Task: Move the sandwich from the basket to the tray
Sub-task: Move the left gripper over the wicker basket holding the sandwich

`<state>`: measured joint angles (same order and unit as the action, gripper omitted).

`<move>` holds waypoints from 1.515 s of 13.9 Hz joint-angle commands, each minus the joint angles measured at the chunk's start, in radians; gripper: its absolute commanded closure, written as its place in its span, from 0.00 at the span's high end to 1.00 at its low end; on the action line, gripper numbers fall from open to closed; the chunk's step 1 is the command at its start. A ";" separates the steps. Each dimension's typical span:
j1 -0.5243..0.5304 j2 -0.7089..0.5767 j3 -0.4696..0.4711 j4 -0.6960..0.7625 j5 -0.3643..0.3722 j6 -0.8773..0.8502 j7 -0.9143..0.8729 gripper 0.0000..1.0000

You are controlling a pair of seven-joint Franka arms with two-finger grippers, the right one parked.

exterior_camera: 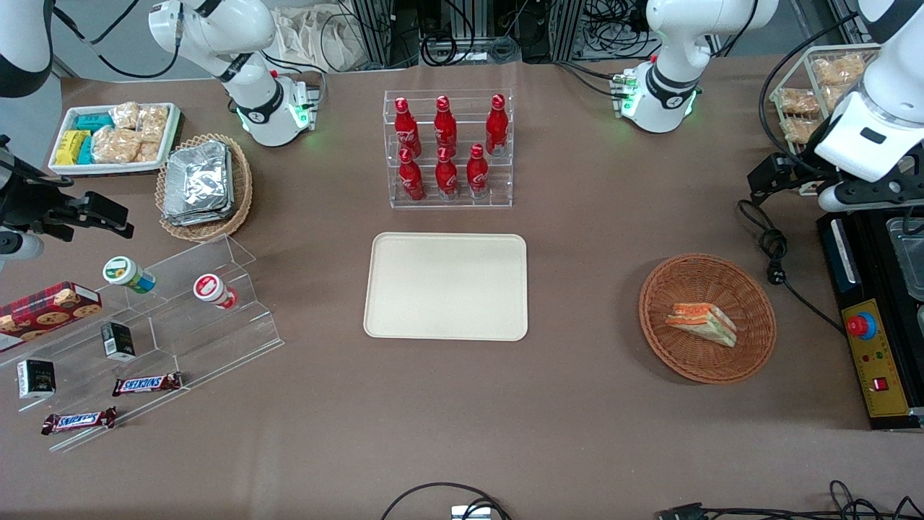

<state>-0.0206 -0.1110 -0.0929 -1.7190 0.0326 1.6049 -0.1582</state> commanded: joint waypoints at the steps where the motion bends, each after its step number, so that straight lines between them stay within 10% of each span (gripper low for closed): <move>1: -0.016 0.005 0.015 0.024 -0.017 -0.037 0.008 1.00; 12: 0.013 0.043 0.018 -0.002 -0.036 -0.037 -0.011 1.00; 21: 0.079 0.152 0.018 -0.198 -0.059 0.274 -0.505 1.00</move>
<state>0.0418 0.0529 -0.0710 -1.8313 -0.0074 1.7778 -0.5451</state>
